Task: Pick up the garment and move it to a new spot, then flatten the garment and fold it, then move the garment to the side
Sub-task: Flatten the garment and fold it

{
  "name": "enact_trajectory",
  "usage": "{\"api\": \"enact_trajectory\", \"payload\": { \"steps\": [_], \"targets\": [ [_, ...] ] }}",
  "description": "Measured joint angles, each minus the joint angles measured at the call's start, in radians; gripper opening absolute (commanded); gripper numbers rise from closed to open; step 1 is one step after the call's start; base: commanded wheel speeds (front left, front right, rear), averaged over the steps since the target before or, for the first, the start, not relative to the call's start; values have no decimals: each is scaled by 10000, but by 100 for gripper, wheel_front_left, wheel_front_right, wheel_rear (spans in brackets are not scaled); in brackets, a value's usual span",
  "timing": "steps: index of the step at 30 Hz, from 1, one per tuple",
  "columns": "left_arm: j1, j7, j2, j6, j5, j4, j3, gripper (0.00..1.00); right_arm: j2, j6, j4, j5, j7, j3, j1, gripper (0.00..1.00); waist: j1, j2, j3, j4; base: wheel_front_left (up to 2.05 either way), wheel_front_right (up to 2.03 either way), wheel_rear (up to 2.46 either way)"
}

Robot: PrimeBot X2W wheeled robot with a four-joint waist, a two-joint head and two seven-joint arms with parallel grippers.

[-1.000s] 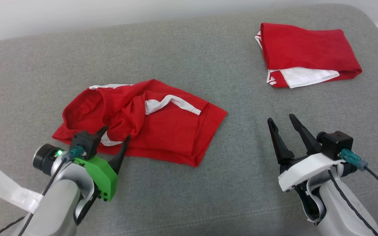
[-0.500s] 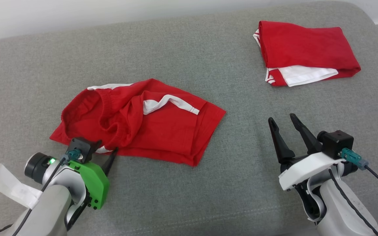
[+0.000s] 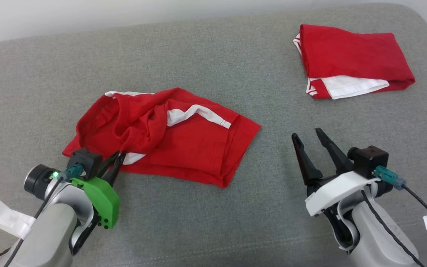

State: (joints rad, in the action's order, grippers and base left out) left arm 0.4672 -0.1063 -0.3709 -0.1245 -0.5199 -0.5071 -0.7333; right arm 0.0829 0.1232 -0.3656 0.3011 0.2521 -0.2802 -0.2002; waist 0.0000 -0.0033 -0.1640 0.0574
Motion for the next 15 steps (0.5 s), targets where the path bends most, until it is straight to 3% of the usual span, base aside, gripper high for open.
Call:
{"api": "enact_trajectory", "payload": {
  "steps": [15],
  "targets": [
    [-109,-1367,157,0,-1430,1555,1177,0,-161,0,-792,713,-360,-1139,-1111,100,0,0,-354,-560,0,0,0]
  ]
}}
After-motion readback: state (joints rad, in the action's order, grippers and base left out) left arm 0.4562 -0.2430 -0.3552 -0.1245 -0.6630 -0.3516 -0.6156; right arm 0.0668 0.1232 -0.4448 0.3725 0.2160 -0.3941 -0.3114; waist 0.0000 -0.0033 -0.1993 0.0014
